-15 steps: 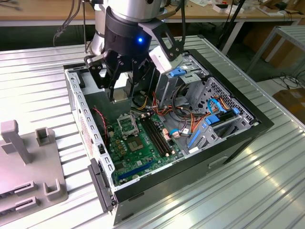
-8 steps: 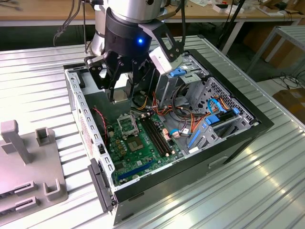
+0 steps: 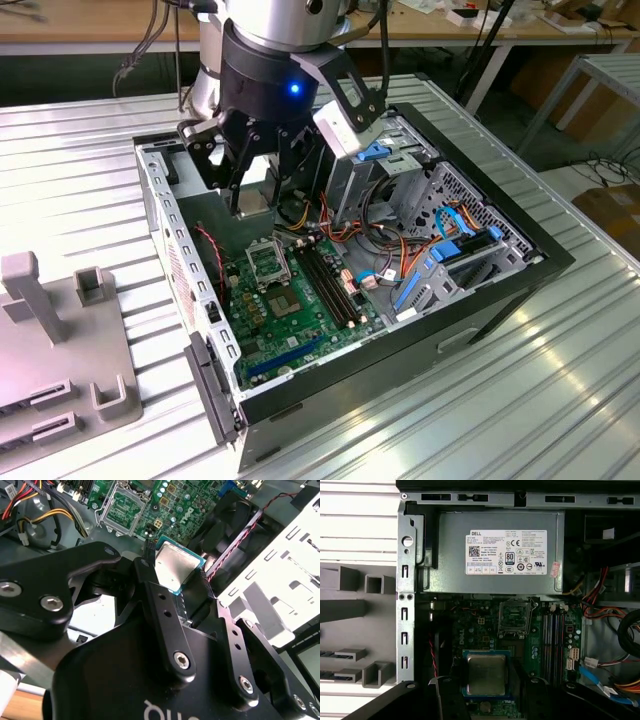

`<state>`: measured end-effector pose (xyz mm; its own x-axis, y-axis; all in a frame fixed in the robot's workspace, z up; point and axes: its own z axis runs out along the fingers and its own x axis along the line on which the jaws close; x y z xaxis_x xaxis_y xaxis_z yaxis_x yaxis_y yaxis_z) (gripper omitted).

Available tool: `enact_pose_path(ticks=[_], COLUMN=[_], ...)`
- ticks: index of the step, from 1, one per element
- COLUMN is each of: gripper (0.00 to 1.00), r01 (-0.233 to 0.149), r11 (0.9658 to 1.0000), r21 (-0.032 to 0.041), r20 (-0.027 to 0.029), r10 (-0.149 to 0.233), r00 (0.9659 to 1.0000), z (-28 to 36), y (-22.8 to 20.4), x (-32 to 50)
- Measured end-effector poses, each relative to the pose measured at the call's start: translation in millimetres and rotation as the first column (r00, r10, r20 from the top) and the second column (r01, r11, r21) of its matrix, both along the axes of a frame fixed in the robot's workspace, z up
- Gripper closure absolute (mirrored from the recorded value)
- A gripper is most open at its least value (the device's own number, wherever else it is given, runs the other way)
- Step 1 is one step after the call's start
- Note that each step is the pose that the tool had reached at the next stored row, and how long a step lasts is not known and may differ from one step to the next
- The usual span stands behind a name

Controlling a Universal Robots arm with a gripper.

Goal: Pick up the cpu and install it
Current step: 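Place the cpu into insertion slot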

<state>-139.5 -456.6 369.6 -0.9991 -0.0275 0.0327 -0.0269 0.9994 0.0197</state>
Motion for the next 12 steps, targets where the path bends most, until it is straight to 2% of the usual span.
enact_pose_path(ticks=[8,12], gripper=[0.53,0.53], r01=[0.0,0.0], r11=[1.0,1.0], r21=[0.0003,0.0001], r20=[0.0002,0.0001], r10=[0.0,0.0], r00=[1.0,1.0], z=[-1.0,-5.7], y=[0.0,-1.9], x=[0.1,0.2])
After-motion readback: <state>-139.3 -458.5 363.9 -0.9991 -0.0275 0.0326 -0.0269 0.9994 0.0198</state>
